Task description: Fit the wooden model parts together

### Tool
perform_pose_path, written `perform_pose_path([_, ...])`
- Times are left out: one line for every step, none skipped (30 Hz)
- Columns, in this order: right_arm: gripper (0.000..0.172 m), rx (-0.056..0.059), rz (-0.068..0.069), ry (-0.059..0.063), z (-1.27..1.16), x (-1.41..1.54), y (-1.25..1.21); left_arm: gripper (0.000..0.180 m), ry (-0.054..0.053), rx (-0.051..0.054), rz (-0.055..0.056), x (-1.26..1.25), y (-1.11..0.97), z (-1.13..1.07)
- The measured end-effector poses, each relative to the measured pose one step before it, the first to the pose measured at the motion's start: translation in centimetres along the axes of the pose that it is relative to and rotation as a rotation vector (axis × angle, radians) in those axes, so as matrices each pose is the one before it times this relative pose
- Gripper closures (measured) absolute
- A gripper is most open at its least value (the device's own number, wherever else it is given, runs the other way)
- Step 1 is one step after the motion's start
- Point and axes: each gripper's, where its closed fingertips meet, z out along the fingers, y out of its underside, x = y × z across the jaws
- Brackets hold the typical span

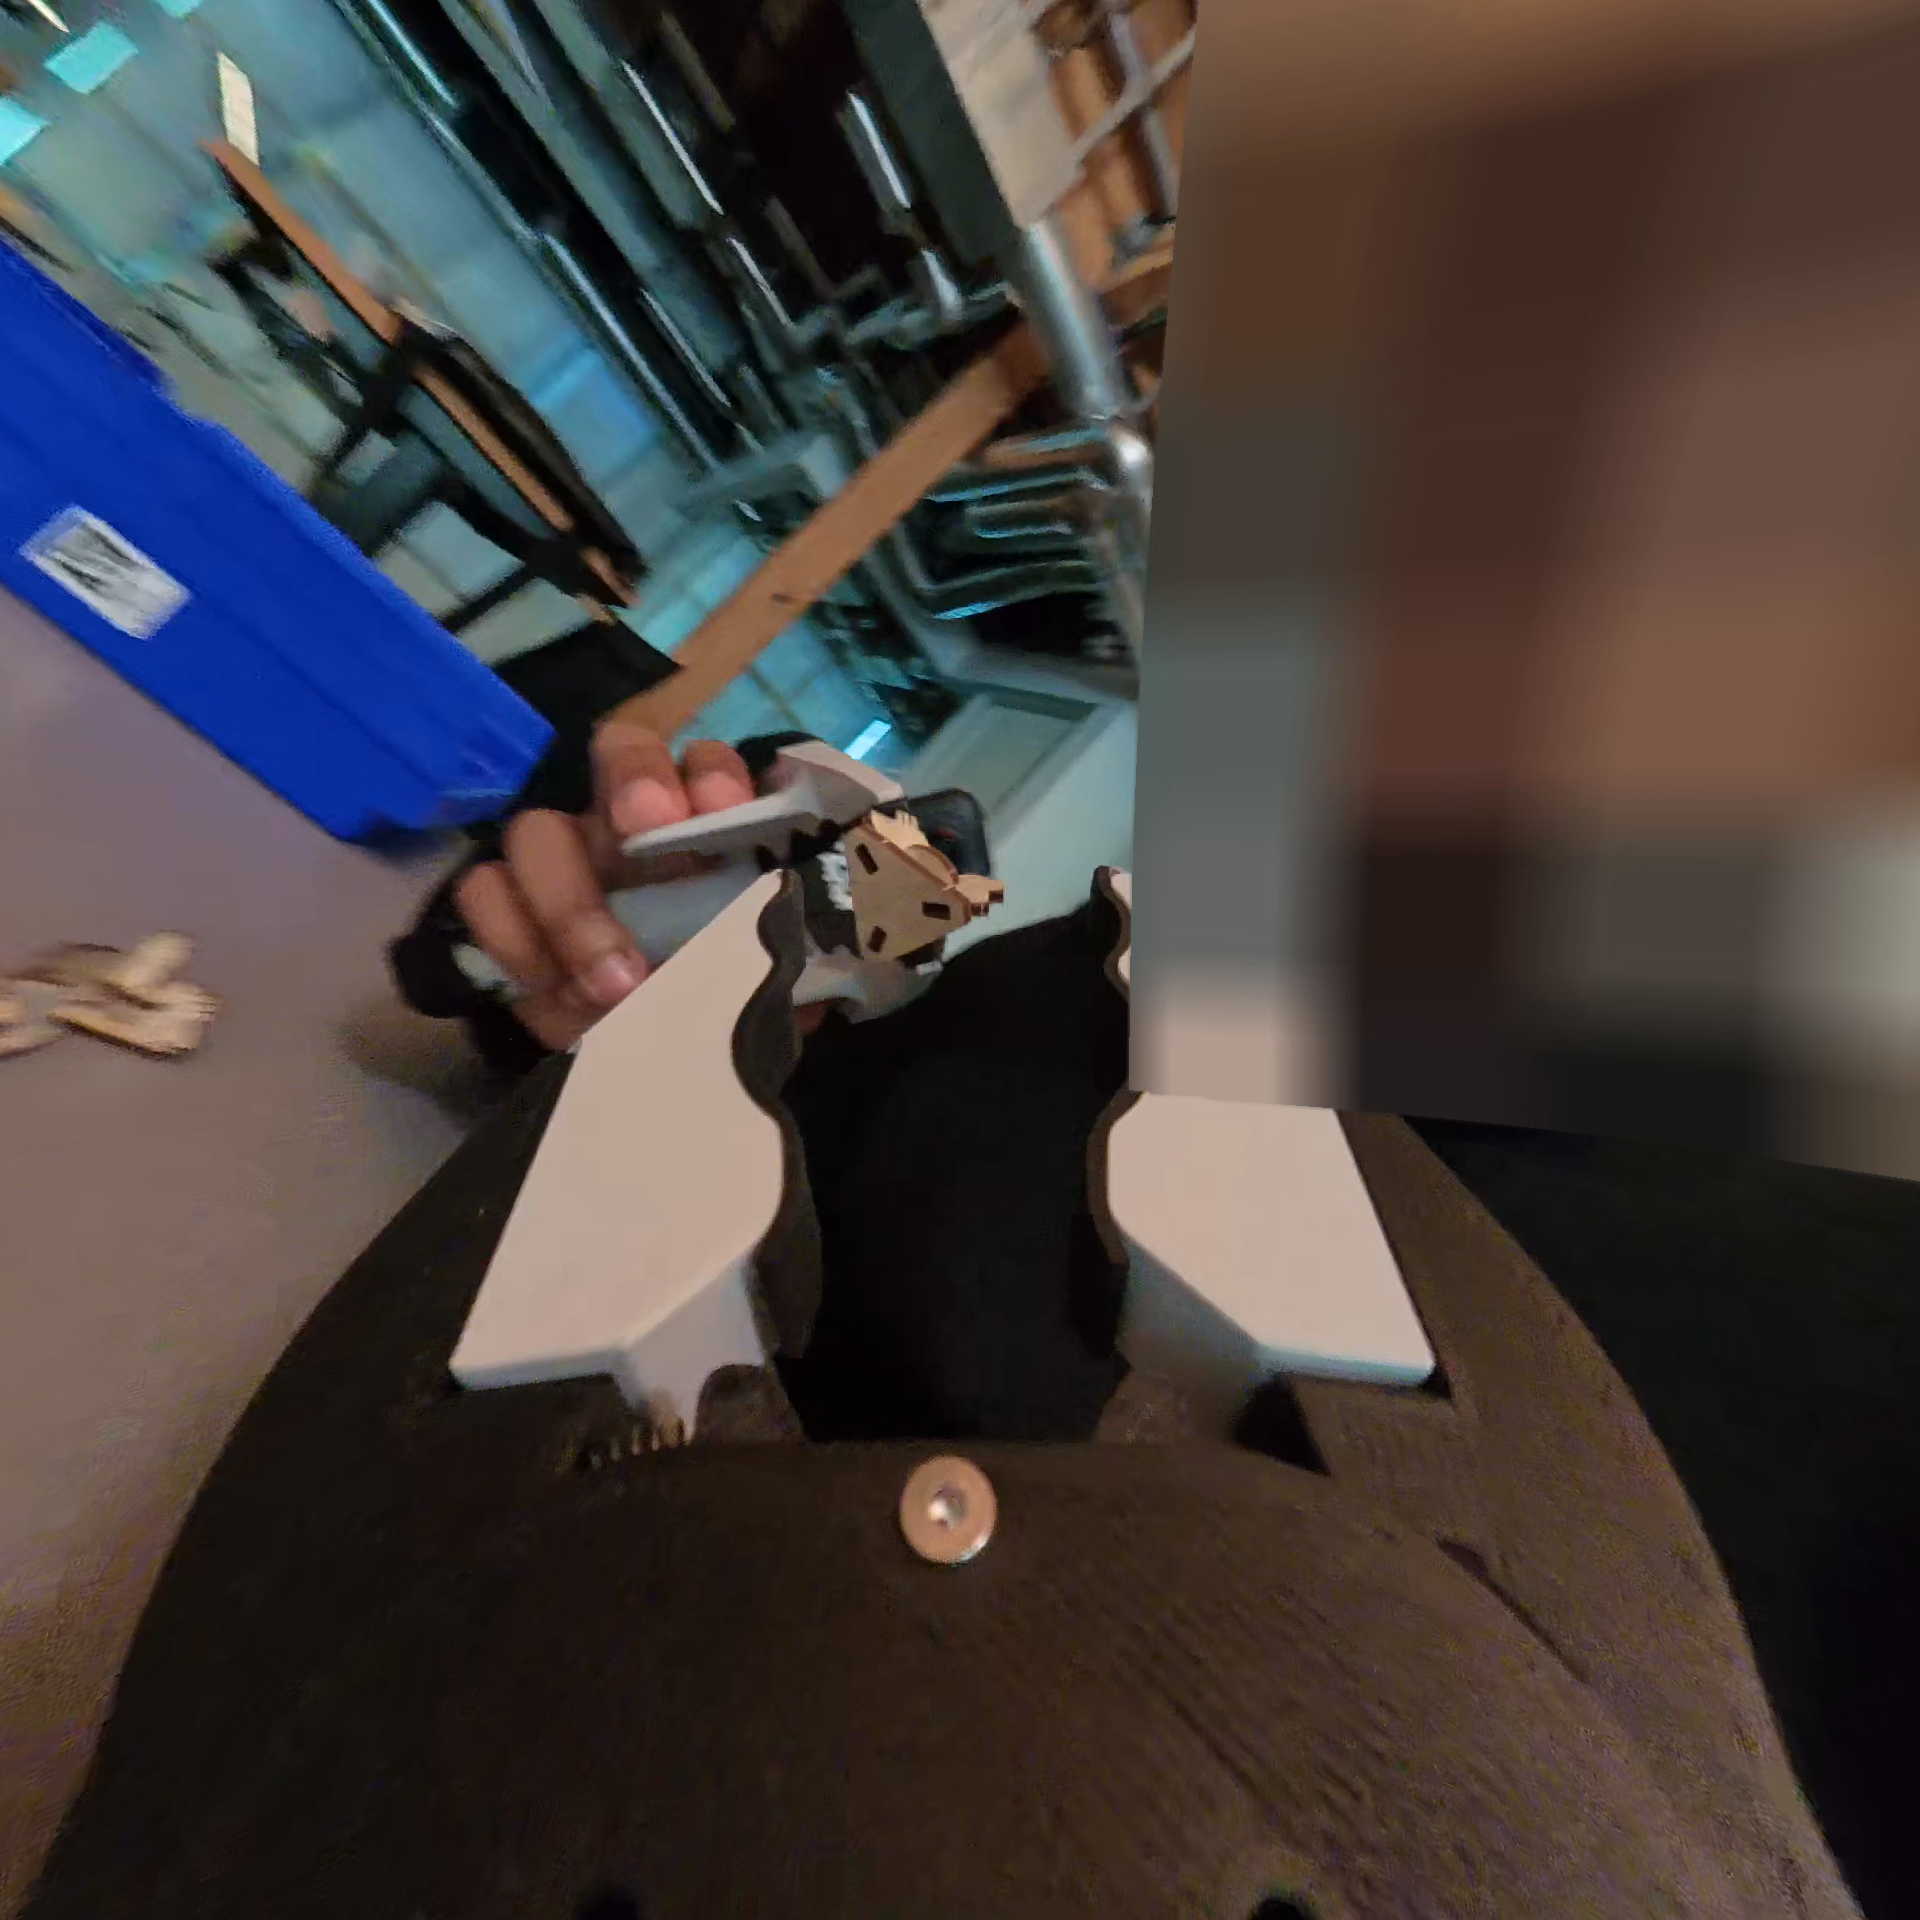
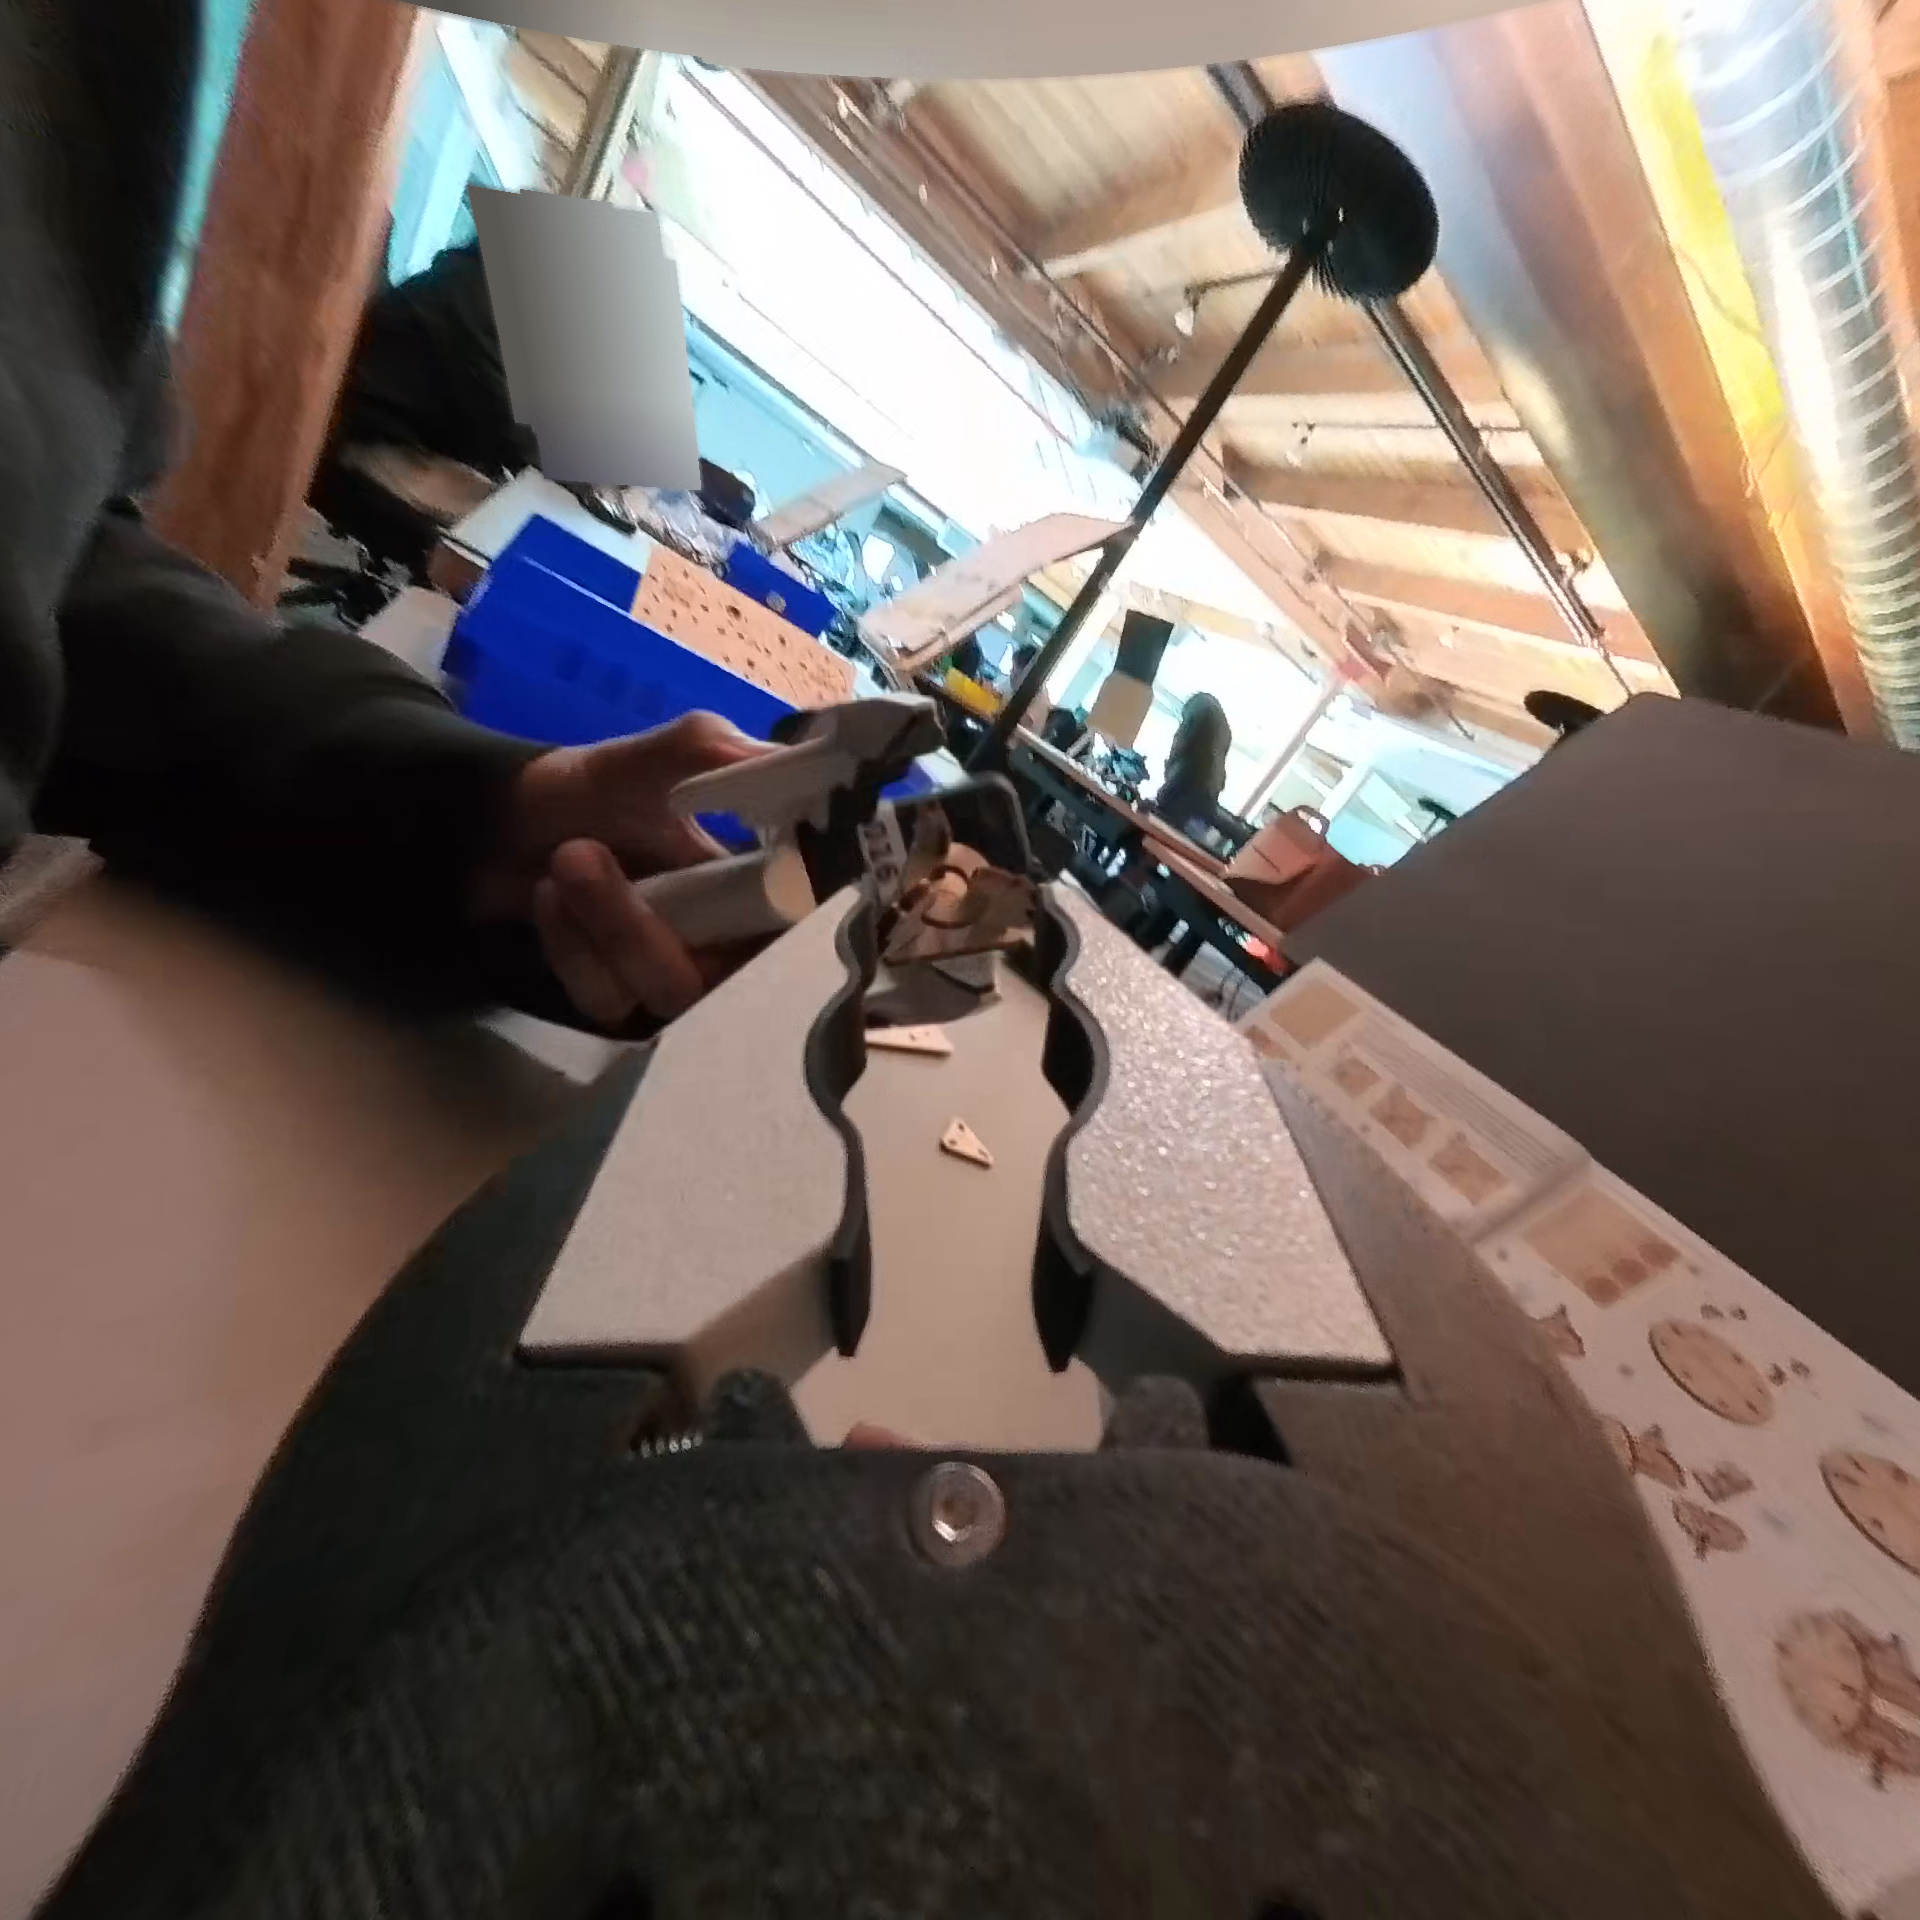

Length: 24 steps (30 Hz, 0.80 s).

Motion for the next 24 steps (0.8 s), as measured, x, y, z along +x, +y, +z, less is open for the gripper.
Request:
perform_pose_path([0.144, 0.0203, 0.0023, -0.0099, -0.075, -0.165, -0.343, 0.124, 0.0362, -0.0211, -0.043, 0.204, 0.454, 0.277])
perform_pose_path([0.144, 0.0187, 0.0047, -0.0136, -0.066, -0.206, -0.313, 0.124, 0.0241, -0.0203, -0.033, 0.073, 0.448, 0.266])
perform_pose_path([0.145, 0.0181, 0.0063, -0.0168, -0.053, -0.273, -0.295, 0.124, 0.0248, -0.0162, -0.0218, 0.145, 0.349, 0.227])
perform_pose_path([0.144, 0.0144, 0.0061, -0.014, -0.017, -0.23, -0.24, 0.124, 0.0229, -0.0083, -0.0171, 0.202, 0.209, 0.183])
perform_pose_path([0.144, 0.0079, 0.0044, -0.0124, 0.015, -0.226, -0.123, 0.126, 0.0124, -0.0022, -0.0109, 0.084, 0.093, 0.111])
perform_pose_path([0.144, 0.0032, 0.0022, -0.013, 0.03, -0.234, -0.041, 0.128, 0.0016, -0.0015, -0.0058, -0.033, 0.073, 0.05])
perform_pose_path([0.144, 0.0012, 0.001, -0.0088, 0.034, -0.185, 0.003, 0.128, -0.0003, -0.0051, -0.0038, -0.032, 0.092, 0.035])
perform_pose_path([0.144, 0.0001, 0.0012, -0.0057, 0.036, -0.119, 0.024, 0.129, 0.0002, -0.0073, -0.0023, -0.005, 0.113, 0.049])
perform_pose_path([0.144, 0.0003, 0.0037, -0.0084, 0.044, -0.144, 0.031, 0.13, 0.0012, -0.0066, -0.001, 0.013, 0.117, 0.069])
perform_pose_path([0.144, 0.0018, 0.0074, -0.0073, 0.023, -0.11, 0.005, 0.13, 0.0026, -0.0089, -0.0027, 0.015, 0.176, 0.099])
perform_pose_path([0.144, 0.0022, 0.0085, -0.0032, 0.014, -0.039, -0.001, 0.131, 0.0017, -0.0111, -0.005, -0.025, 0.195, 0.111])
perform_pose_path([0.144, 0.0016, 0.0087, -0.0057, 0.004, -0.049, 0.019, 0.132, 0.0007, -0.009, -0.0037, -0.028, 0.175, 0.111])
perform_pose_path([0.144, 0.0006, 0.0092, -0.0059, -0.001, -0.051, 0.024, 0.138, 0.0047, -0.0035, 0.0004, 0.063, 0.077, 0.061])
perform_pose_path([0.144, 0.002, 0.0075, -0.0017, -0.008, 0.016, -0.013, 0.148, 0.0086, 0.001, 0.0043, 0.166, -0.005, 0.011])
perform_pose_path([0.144, 0.0026, 0.0062, -0.0014, -0.013, 0.014, -0.021, 0.149, -0.0026, 0.0012, 0.0032, 0.007, -0.02, -0.025])
perform_pose_path([0.144, -0.0004, 0.0062, -0.0024, -0.015, 0.002, 0.025, 0.149, -0.004, -0.0021, 0.0014, -0.037, 0.023, -0.021])
perform_pose_path([0.144, -0.0013, 0.0046, -0.0011, -0.002, 0.02, 0.046, 0.149, -0.0034, 0.0015, 0.0004, -0.037, -0.027, -0.015])
perform_pose_path([0.144, -0.0011, 0.0033, 0.0001, -0.009, 0.036, 0.037, 0.149, -0.0035, 0.0006, 0.0009, -0.033, -0.01, -0.007])
perform_pose_path([0.144, -0.0033, 0.0052, 0.0015, -0.014, 0.057, 0.066, 0.149, -0.007, 0.0018, 0.0032, -0.062, -0.049, -0.032])
perform_pose_path([0.144, -0.0081, 0.0087, 0.0041, 0.007, 0.123, 0.141, 0.149, -0.0124, 0.0055, 0.0079, -0.099, -0.107, -0.072])
perform_pose_path([0.144, -0.0131, 0.0094, 0.008, 0.02, 0.189, 0.217, 0.149, -0.0154, 0.0088, 0.0111, -0.129, -0.174, -0.121])
perform_pose_path([0.142, -0.0157, 0.0068, 0.0131, 0.021, 0.266, 0.261, 0.149, -0.0164, 0.0121, 0.0142, -0.115, -0.234, -0.164])
perform_pose_path([0.135, -0.0158, 0.0024, 0.0176, 0.025, 0.314, 0.259, 0.149, -0.0196, 0.0166, 0.0154, -0.153, -0.303, -0.208])
perform_pose_path([0.129, -0.0154, -0.0029, 0.0183, 0.017, 0.3, 0.229, 0.149, -0.0258, 0.0205, 0.0181, -0.234, -0.368, -0.253])
